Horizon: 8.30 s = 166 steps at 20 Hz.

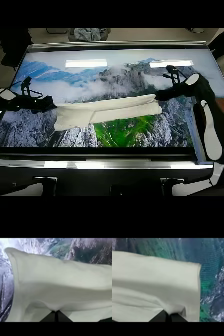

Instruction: Fold the shirts.

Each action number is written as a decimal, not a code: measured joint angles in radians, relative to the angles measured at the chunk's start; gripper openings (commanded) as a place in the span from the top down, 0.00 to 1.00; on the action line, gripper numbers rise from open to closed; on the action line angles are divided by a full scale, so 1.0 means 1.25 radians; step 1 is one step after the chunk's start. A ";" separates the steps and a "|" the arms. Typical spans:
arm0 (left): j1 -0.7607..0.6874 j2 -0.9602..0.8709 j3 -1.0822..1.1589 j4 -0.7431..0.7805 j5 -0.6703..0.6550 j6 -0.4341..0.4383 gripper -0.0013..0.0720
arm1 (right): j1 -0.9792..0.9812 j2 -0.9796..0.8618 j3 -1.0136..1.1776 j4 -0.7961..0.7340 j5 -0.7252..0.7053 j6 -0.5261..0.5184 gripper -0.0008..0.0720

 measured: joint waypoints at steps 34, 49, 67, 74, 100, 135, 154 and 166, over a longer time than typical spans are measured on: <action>-0.301 -0.018 0.060 -0.072 0.043 -0.008 0.92 | -0.034 -0.044 0.076 0.203 0.226 -0.014 0.93; -0.652 -0.378 0.060 -0.909 0.332 0.146 0.95 | 0.054 0.355 0.076 0.178 0.302 0.107 0.93; 0.008 0.328 -0.147 -0.488 0.224 0.208 0.95 | 0.433 0.077 0.076 0.300 -0.044 0.130 0.93; 0.107 0.498 -0.154 -0.458 0.170 0.178 0.95 | 0.568 -0.119 0.076 0.480 -0.190 0.124 0.16; 0.121 0.508 -0.155 -0.306 0.161 0.172 0.94 | 0.204 -0.187 0.048 0.233 0.173 0.143 0.93; 0.121 0.508 -0.155 -0.306 0.161 0.172 0.94 | -0.735 0.299 0.171 0.344 0.171 0.138 0.93; 0.121 0.508 -0.155 -0.308 0.161 0.172 0.94 | -0.776 0.352 -0.031 -0.323 0.459 0.184 0.93; 0.071 0.445 0.005 -0.176 0.190 0.143 0.95 | -0.649 0.386 0.074 -0.403 0.217 0.085 0.07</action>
